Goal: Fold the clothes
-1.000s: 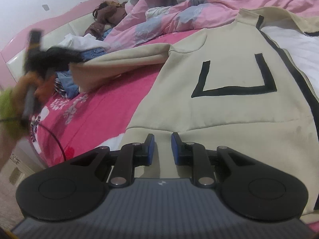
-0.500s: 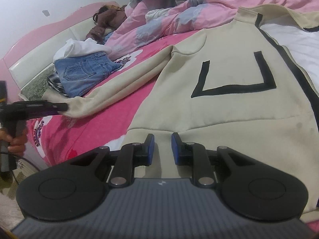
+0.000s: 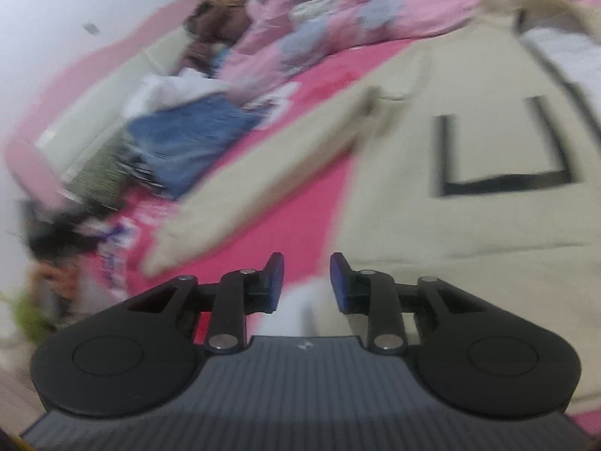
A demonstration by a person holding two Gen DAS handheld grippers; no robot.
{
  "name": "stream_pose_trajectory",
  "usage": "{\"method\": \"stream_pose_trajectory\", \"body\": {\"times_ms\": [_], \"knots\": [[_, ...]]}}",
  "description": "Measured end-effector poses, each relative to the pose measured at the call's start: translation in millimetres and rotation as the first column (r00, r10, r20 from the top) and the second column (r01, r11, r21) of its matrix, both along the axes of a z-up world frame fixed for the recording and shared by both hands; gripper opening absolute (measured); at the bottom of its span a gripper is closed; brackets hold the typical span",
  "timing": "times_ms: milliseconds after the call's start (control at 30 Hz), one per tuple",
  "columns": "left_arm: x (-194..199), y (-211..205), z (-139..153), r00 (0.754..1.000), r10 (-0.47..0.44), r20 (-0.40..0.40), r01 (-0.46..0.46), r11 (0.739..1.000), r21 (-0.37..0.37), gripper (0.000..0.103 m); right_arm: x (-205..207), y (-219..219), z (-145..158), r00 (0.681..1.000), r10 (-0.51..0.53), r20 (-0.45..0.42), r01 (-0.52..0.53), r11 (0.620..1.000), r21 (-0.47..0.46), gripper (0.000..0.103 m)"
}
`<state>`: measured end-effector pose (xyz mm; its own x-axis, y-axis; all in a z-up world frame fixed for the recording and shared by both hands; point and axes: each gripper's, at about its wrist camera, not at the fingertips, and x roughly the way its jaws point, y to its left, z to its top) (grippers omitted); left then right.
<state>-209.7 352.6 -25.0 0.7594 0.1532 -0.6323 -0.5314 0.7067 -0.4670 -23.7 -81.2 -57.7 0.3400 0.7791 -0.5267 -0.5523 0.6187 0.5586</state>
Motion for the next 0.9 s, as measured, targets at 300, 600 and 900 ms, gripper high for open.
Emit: {"method": "stream_pose_trajectory", "body": {"times_ms": [300, 600, 900], "knots": [[78.2, -16.0, -28.6, 0.94, -0.32, -0.117, 0.333, 0.934, 0.128, 0.071, 36.3, 92.9, -35.0, 0.951, 0.064, -0.303, -0.017, 0.988, 0.154, 0.046], [87.3, -53.4, -31.7, 0.904, -0.386, -0.181, 0.426, 0.841, 0.334, 0.01, 56.0, 138.0, -57.4, 0.937, -0.003, -0.349, 0.059, 0.987, 0.15, 0.028], [113.9, -25.2, 6.2, 0.924, -0.313, -0.221, 0.382, 0.809, 0.447, 0.009, 70.8, 176.6, -49.9, 0.93, 0.066, -0.362, 0.011, 0.979, 0.205, 0.006]]}}
